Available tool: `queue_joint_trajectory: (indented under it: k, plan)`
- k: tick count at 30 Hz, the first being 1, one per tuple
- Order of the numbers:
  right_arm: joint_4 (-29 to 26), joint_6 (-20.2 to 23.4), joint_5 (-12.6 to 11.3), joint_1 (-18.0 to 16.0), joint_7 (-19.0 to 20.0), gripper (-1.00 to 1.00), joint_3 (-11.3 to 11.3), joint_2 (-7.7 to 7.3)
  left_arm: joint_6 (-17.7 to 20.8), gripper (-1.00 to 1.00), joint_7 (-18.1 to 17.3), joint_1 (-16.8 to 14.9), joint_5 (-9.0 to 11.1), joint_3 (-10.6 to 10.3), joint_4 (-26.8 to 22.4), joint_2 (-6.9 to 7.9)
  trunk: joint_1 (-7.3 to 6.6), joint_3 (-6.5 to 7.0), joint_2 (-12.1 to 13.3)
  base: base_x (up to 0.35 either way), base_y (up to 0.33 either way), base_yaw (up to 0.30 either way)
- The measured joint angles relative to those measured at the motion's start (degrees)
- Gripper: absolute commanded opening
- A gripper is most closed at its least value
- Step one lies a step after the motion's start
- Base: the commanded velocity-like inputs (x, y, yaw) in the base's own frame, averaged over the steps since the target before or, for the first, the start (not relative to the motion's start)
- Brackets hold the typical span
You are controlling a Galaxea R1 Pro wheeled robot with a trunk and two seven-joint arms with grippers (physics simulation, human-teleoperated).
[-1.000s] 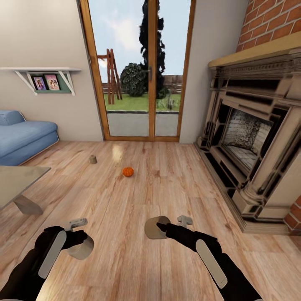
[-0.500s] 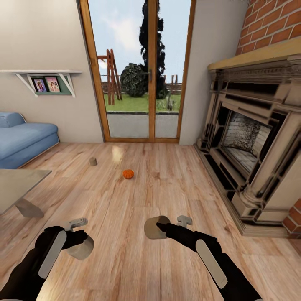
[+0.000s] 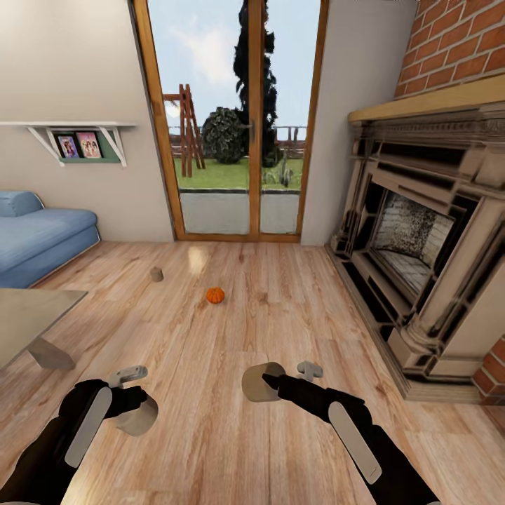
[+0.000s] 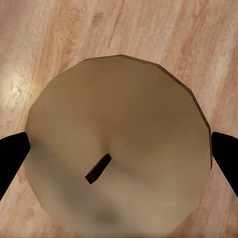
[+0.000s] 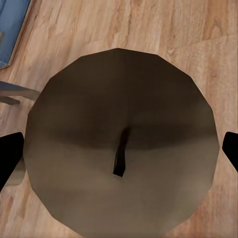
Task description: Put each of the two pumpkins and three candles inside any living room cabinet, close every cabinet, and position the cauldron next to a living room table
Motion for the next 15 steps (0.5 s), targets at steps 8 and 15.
queue_joint_trajectory:
  k: [8, 15]
  plan:
    - [0.4, -0.1, 0.0, 0.0, 0.0, -1.0, -0.2, 0.03, 0.0, -1.0, 0.0, 0.0, 0.0, 0.0, 0.0, -0.05, -1.76, 1.44, 3.2, 0.0, 0.0, 0.0]
    - [0.6, -0.2, 0.0, 0.0, 0.1, -1.0, -0.1, 0.05, 0.0, -1.0, 0.0, 0.0, 0.1, -0.8, -0.1, -0.5, -3.3, 2.69, 6.0, 0.0, 0.0, 0.0]
